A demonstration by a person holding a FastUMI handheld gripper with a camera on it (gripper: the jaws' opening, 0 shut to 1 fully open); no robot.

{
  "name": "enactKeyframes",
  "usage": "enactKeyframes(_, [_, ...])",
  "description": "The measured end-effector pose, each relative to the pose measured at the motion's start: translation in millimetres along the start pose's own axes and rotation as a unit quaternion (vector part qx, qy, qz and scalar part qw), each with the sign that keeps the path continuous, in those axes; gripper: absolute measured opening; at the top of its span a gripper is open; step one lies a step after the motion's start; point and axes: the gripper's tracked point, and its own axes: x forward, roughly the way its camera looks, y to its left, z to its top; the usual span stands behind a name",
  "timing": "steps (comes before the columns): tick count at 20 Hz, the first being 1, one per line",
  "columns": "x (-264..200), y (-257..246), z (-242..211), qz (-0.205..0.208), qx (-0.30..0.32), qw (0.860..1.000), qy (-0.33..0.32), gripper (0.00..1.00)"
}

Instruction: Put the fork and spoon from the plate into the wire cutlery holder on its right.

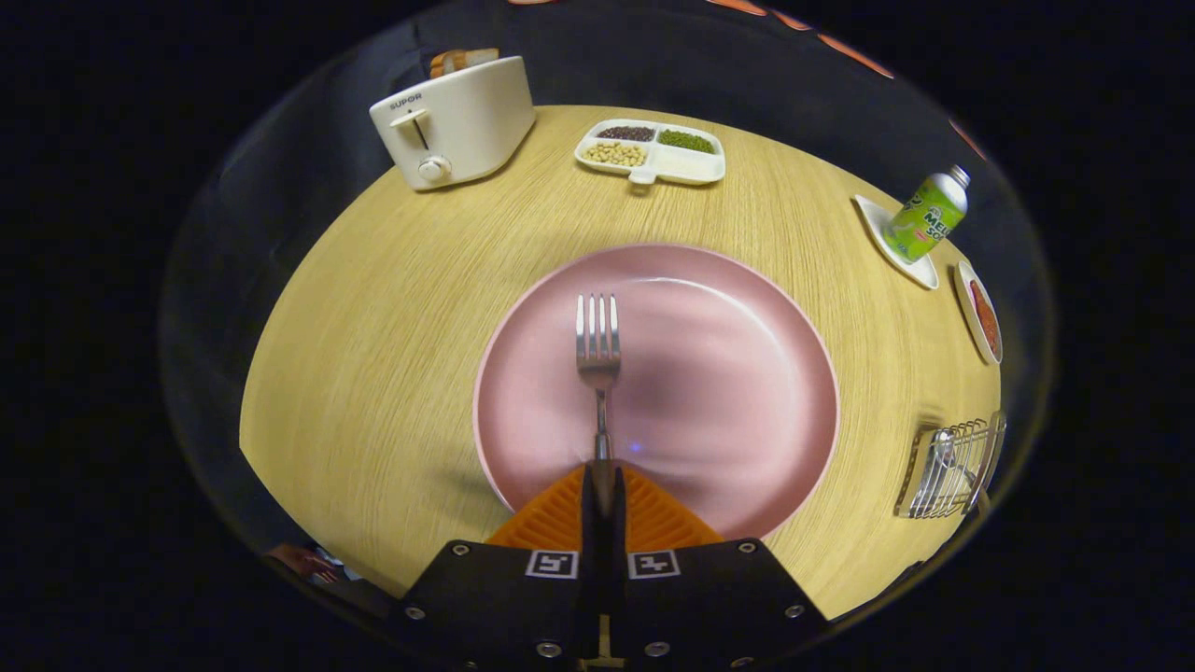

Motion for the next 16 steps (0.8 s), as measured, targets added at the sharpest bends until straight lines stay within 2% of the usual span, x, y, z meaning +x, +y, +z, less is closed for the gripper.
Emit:
enactKeyframes(4, [-20.4, -13.0, 15.5, 0.007, 0.035, 0.998, -0.045, 0.05])
enactKeyframes(7, [-43.4, -34.1, 21.6, -0.002, 0.054, 0.996, -0.073, 0.05])
enactKeyframes(16, [-120.9, -149.1, 3.9, -0.077, 0.108, 0.985, -0.111, 0.05])
